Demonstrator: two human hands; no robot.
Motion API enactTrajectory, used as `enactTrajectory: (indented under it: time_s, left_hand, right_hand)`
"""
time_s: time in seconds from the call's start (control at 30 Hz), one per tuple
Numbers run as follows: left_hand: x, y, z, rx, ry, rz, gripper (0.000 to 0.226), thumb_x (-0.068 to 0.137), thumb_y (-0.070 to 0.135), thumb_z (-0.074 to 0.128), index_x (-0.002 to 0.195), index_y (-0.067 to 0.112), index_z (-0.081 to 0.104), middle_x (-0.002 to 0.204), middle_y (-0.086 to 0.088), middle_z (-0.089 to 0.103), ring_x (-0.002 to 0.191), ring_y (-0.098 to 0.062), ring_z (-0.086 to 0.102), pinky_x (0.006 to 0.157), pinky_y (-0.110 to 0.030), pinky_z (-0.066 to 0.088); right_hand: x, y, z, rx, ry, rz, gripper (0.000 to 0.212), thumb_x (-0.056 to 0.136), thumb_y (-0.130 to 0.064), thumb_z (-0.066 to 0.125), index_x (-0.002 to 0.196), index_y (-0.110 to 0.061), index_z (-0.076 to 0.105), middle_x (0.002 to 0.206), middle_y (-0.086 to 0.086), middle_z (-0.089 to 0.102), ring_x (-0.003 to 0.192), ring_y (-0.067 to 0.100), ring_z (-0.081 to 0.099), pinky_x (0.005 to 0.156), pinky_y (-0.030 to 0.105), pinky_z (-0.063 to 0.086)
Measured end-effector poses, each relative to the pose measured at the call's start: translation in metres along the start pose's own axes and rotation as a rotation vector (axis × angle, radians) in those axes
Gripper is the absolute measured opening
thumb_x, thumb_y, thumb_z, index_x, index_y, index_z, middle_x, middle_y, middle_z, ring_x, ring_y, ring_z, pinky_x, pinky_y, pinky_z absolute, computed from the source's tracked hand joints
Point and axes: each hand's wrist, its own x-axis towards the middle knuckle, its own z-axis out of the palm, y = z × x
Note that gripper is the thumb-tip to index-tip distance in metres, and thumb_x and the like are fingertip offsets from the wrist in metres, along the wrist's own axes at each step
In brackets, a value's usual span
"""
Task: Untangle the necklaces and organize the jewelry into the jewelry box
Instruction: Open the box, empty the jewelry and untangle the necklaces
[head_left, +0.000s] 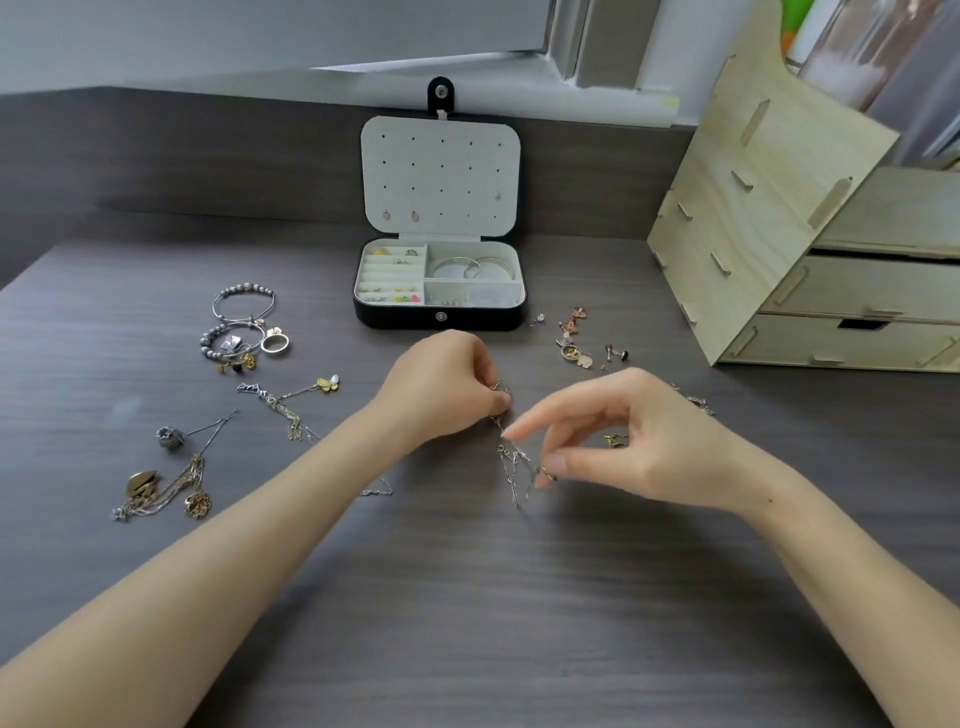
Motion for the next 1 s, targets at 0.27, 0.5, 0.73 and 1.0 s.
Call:
enactTrajectory:
  time_s: [0.27, 0.5, 0.73, 1.0]
  left_hand:
    - [-0.014, -0.008, -0.023, -0.632, -0.142, 0.005, 0.012, 0.089, 0.004, 0.06, 0.084, 0.006, 0.049, 0.075, -0.008, 0.07, 0.065, -0.015, 0.063, 0.056, -0.015, 0.049]
    - [-0.02, -0.015, -0.027, -0.763, -0.15, 0.03, 0.013, 0.094, 0.006, 0.053, 0.086, 0.01, 0.044, 0.074, -0.008, 0.071, 0.068, -0.02, 0.068, 0.06, -0.023, 0.05]
    - [-0.031, -0.013, -0.034, -0.743, -0.085, 0.083, 0.011, 0.092, 0.007, 0.056, 0.086, 0.007, 0.047, 0.078, -0.011, 0.073, 0.072, -0.018, 0.068, 0.063, -0.023, 0.052]
    - [-0.037, -0.009, -0.051, -0.827, 0.011, 0.113, 0.013, 0.092, 0.01, 0.056, 0.084, 0.012, 0.046, 0.078, -0.008, 0.073, 0.069, -0.021, 0.069, 0.058, -0.02, 0.049]
  right_hand:
    - [-0.001, 0.009, 0.006, -0.221, 0.042, -0.078, 0.023, 0.081, -0.013, 0.064, 0.1, -0.02, 0.074, 0.069, -0.007, 0.072, 0.066, 0.004, 0.068, 0.067, 0.012, 0.048]
    - [0.014, 0.014, 0.012, -0.346, 0.419, -0.097, 0.015, 0.077, -0.024, 0.065, 0.088, -0.02, 0.074, 0.061, -0.013, 0.065, 0.056, -0.001, 0.058, 0.062, 0.006, 0.037]
    - [0.037, 0.008, 0.023, -0.198, 0.254, 0.107, 0.017, 0.084, -0.029, 0.067, 0.099, -0.022, 0.074, 0.065, -0.027, 0.058, 0.061, -0.014, 0.051, 0.059, 0.007, 0.033]
    - [0.038, 0.002, 0.029, 0.095, 0.179, 0.138, 0.01, 0.085, -0.012, 0.067, 0.075, -0.011, 0.07, 0.062, -0.008, 0.064, 0.048, -0.005, 0.049, 0.053, 0.004, 0.034]
